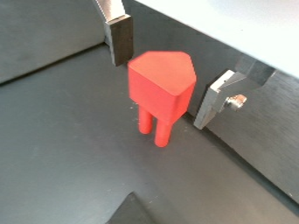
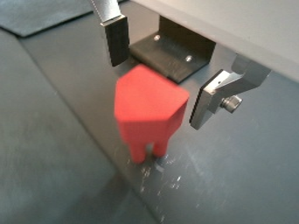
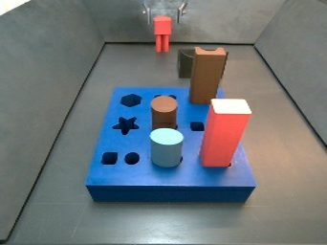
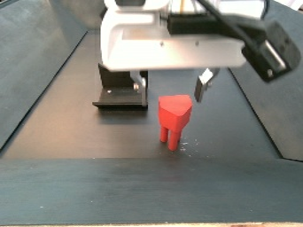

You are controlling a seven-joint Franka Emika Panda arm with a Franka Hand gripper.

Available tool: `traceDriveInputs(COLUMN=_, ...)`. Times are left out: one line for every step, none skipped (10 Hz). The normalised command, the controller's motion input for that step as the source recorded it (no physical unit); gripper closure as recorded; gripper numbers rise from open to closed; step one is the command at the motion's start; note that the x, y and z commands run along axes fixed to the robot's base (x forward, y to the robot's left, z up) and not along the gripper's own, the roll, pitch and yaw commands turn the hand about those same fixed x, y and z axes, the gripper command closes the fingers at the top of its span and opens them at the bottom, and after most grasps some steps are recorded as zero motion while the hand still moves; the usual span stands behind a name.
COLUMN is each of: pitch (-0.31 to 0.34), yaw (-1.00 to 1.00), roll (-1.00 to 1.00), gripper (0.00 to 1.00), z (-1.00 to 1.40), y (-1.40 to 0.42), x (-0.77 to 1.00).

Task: Pick up the 3 prong object. Move up. Move to above the board. Insert the 3 prong object.
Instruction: Pick up the 3 prong object.

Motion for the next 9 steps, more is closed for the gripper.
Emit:
traceDriveInputs(pitch=-0.106, yaw=0.11, roll=-0.06, gripper=0.00, z=-0.44, y=0.12, x=0.00)
traceDriveInputs(pitch=-0.099, yaw=0.06, roll=-0.06, gripper=0.00, z=-0.34, y=0.03, x=0.00)
traceDriveInputs(pitch=-0.060, yaw=0.09, roll=-0.04, gripper=0.00, z=-0.25, y=0.00, x=0.00)
traceDriveInputs(pitch=-0.021, yaw=0.03, roll=-0.04, gripper=0.00, z=-0.18, y=0.00, x=0.00)
traceDriveInputs(pitch=-0.026, yaw=0.00, roll=-0.03, gripper=0.00, z=-0.09, y=0.00, x=0.00)
traceDriveInputs(pitch=-0.080, yaw=0.00, roll=-0.03, gripper=0.00, z=-0.02, y=0.00, x=-0.01)
traceDriveInputs(pitch=-0.069, yaw=0.00, roll=-0.08, gripper=0.00, z=-0.05, y=0.04, x=0.00)
traceDriveInputs(pitch=0.000, yaw=0.00, roll=-0.01, gripper=0.00, z=0.00, y=0.00, x=0.00)
traceDriveInputs(pitch=0.000, yaw=0.00, roll=0.00, gripper=1.00, z=0.00, y=0.00, x=0.00)
